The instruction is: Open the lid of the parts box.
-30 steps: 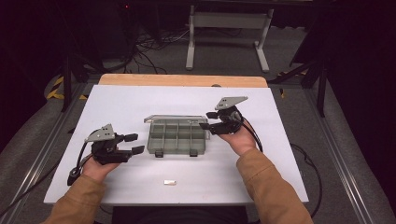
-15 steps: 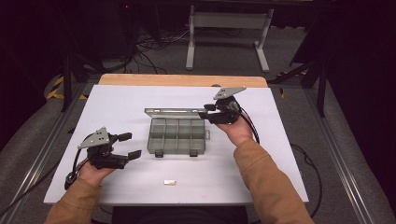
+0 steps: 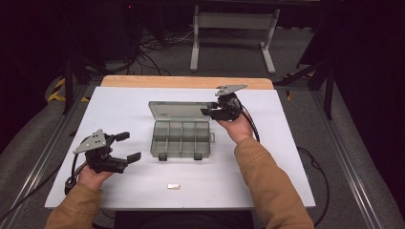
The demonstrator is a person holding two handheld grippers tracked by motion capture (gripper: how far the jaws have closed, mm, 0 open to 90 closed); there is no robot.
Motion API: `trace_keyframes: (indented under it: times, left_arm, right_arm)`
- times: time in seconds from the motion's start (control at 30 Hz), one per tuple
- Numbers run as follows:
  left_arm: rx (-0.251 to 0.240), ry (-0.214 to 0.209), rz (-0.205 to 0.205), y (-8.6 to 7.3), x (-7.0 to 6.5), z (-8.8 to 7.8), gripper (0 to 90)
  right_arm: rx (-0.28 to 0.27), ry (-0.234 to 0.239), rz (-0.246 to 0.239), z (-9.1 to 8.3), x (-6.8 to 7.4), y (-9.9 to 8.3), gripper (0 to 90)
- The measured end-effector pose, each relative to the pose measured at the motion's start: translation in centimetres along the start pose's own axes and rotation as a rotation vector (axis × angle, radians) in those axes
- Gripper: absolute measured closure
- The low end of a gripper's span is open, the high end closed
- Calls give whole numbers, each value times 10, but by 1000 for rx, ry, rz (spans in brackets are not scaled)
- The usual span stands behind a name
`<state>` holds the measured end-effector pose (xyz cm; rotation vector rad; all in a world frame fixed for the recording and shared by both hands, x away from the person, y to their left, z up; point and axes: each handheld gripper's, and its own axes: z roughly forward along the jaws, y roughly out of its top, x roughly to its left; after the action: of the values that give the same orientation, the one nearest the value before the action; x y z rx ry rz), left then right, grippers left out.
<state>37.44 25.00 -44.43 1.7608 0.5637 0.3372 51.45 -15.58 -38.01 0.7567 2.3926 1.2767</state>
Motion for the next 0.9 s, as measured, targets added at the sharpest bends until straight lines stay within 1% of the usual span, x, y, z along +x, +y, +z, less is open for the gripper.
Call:
trace_keyframes:
  times: [0.13, 0.2, 0.3, 0.53, 0.7, 0.9]
  left_arm:
    - [1, 7, 15, 0, -1, -1, 73]
    - [-5, 6, 9, 0, -2, -1, 71]
    - [-6, 9, 11, 0, -2, -2, 70]
    - [-8, 5, 6, -1, -1, -3, 69]
    - [-10, 2, 1, -1, -1, -3, 66]
    - [-12, 2, 0, -1, 0, -4, 66]
  right_arm:
    - [1, -10, 14, 5, -5, 0, 612]
    - [-2, -14, 22, 7, -8, 0, 616]
    - [-2, -23, 38, 11, -12, 0, 623]
    - [7, -43, 56, 20, -19, -1, 636]
    - [13, -58, 67, 26, -23, -1, 645]
    - [15, -61, 81, 30, -26, -1, 638]
